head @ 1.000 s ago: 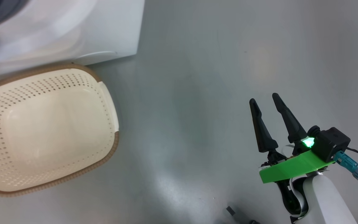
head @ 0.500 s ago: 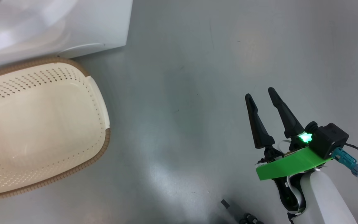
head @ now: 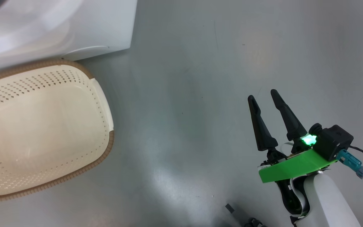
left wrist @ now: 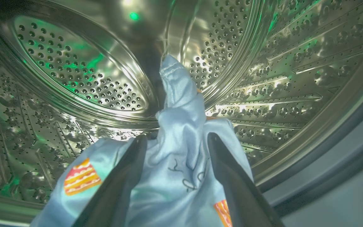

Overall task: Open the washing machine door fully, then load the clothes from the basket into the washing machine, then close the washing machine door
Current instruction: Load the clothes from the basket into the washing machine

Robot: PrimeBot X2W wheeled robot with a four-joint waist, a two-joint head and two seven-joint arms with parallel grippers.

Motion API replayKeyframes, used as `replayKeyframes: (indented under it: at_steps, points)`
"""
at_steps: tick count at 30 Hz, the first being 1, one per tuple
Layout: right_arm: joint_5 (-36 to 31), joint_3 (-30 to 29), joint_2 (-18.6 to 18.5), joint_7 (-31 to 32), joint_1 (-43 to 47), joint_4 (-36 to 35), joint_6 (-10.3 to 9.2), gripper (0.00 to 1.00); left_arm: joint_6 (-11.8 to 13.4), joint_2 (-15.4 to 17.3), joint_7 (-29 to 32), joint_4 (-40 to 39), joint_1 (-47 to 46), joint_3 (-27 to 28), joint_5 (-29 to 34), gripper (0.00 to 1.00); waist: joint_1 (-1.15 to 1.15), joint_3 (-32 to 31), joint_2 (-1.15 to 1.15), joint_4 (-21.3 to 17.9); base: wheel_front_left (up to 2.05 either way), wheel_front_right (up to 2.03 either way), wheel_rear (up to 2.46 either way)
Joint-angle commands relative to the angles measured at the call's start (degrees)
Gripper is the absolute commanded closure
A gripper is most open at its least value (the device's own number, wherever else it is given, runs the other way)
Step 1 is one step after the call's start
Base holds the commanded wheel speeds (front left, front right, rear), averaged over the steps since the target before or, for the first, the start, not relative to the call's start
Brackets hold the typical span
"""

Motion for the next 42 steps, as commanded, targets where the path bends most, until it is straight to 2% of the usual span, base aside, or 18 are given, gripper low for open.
replayKeyframes:
  at_steps: [1,7,14,25,29,42]
  points:
    - [0.2,1.38,0.05,-0.27,0.47,-1.02,0.09,0.0,-0.07,3.08,-0.31,-0.69,-1.1,0.48,-0.43,0.0,0.0,0.0,0.0,0.06,0.0,0.0,0.0]
    - [0.07,1.19,0.05,-0.27,0.14,-1.11,0.09,0.0,-0.07,2.49,-0.31,-1.24,-0.96,0.42,-3.08,0.0,0.0,-0.03,0.0,0.71,0.0,0.0,0.0]
    - [-1.05,0.3,0.05,-0.27,0.03,-0.97,0.09,0.0,-0.07,0.47,-0.31,-7.17,4.58,5.74,-5.79,0.0,0.0,-1.13,0.0,2.56,0.0,0.0,0.0]
    - [-2.78,-0.72,0.05,-0.27,0.3,-0.73,0.09,0.0,-0.07,-3.6,-0.31,-17.79,16.43,12.2,-3.16,0.0,0.0,-2.94,0.0,5.56,0.0,0.0,0.0]
    - [-3.46,-1.5,0.05,-0.27,0.5,-0.48,0.09,0.0,-0.07,-5.92,-0.31,-22.15,21.86,15.53,-1.63,0.0,0.0,-3.95,0.0,6.9,0.0,0.0,0.0]
    - [-5.42,-3.26,-0.41,-0.27,1.25,0.31,0.09,0.0,-0.08,-12.44,-0.31,-34.1,39.65,20.97,3.95,0.0,0.0,-7.34,0.0,10.44,0.0,0.0,0.0]
